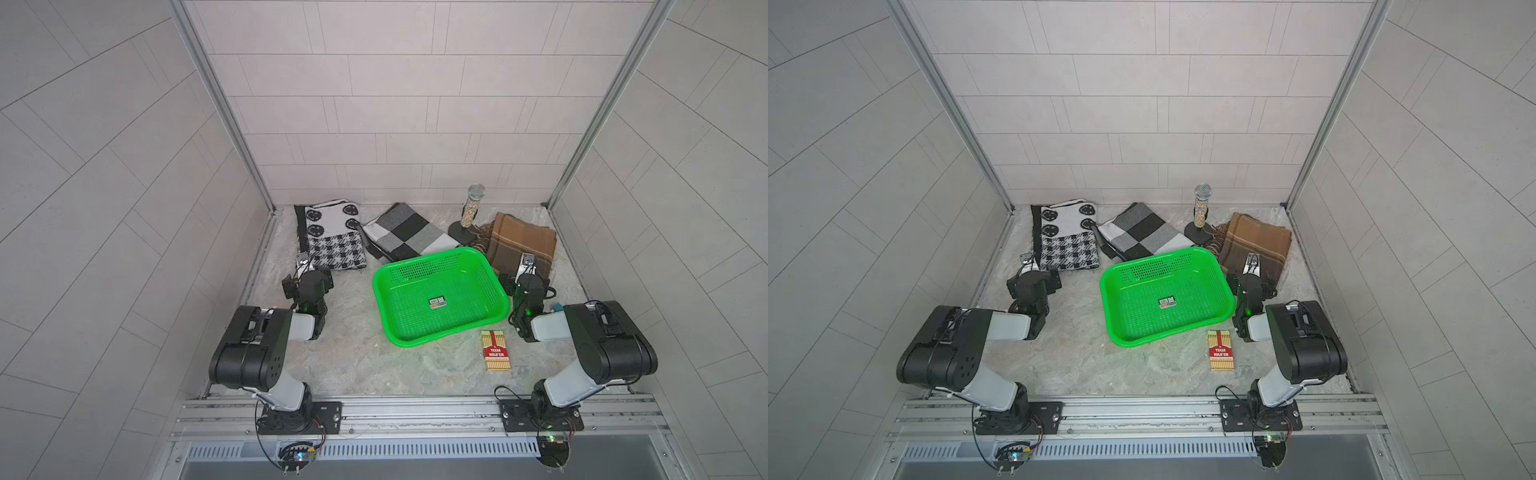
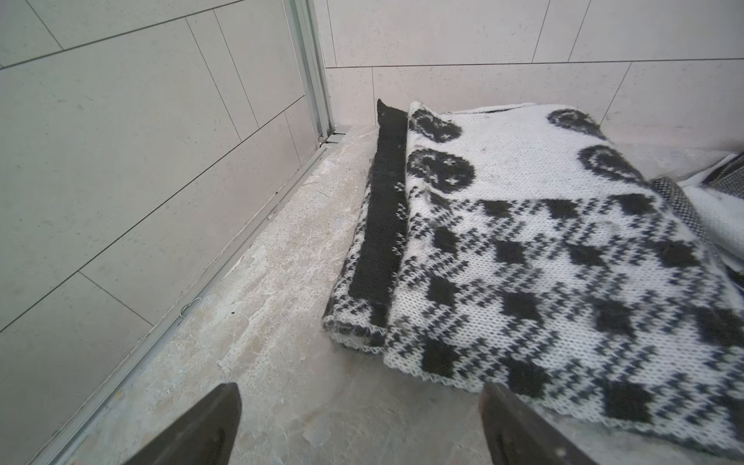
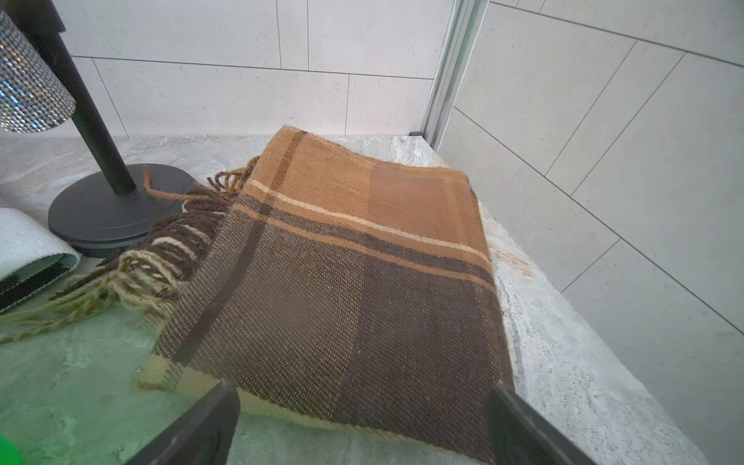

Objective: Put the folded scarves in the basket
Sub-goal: Move the basket to the center of the board.

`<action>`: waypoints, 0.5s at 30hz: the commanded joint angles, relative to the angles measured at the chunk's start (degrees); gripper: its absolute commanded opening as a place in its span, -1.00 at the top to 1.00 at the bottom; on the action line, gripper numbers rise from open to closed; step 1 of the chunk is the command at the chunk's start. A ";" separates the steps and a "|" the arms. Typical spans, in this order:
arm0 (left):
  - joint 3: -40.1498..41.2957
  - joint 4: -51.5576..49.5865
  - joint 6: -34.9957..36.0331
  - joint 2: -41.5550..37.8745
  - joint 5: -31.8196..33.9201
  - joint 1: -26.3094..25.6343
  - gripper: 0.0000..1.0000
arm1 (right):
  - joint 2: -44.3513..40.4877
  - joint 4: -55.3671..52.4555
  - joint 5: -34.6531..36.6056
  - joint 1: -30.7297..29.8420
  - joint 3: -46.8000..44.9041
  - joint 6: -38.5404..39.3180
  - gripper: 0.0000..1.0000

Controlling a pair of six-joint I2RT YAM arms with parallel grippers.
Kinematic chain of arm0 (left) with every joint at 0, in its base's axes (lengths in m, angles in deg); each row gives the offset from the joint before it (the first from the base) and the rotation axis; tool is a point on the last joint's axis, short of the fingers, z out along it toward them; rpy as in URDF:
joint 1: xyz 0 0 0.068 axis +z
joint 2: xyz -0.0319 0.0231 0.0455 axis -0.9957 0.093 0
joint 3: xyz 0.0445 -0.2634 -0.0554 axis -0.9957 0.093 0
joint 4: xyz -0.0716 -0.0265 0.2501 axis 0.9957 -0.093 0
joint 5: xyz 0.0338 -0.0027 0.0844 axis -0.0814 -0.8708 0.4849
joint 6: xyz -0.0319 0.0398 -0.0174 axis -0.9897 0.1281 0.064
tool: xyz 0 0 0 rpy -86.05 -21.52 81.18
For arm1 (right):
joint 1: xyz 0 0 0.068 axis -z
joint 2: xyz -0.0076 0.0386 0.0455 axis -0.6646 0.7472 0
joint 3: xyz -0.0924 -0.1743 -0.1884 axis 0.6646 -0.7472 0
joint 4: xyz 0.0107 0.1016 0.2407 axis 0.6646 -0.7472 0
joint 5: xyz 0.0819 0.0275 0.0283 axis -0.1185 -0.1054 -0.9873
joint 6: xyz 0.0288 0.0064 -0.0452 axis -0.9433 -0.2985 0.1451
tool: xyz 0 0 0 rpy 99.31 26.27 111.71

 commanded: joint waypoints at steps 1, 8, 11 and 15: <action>0.51 0.74 -0.31 -0.33 0.64 0.17 -1.00 | -0.59 0.03 0.93 -0.31 0.05 0.33 -1.00; 0.51 0.78 -0.32 -0.26 0.64 0.16 -1.00 | -0.59 0.04 0.94 -0.30 0.06 0.26 -1.00; 0.51 0.79 -0.27 -0.31 0.64 0.21 -1.00 | -0.56 0.03 0.94 -0.30 0.04 0.35 -1.00; 0.22 0.62 -0.01 -0.04 0.26 0.21 -1.00 | -0.55 0.04 0.94 -0.23 0.10 0.30 -1.00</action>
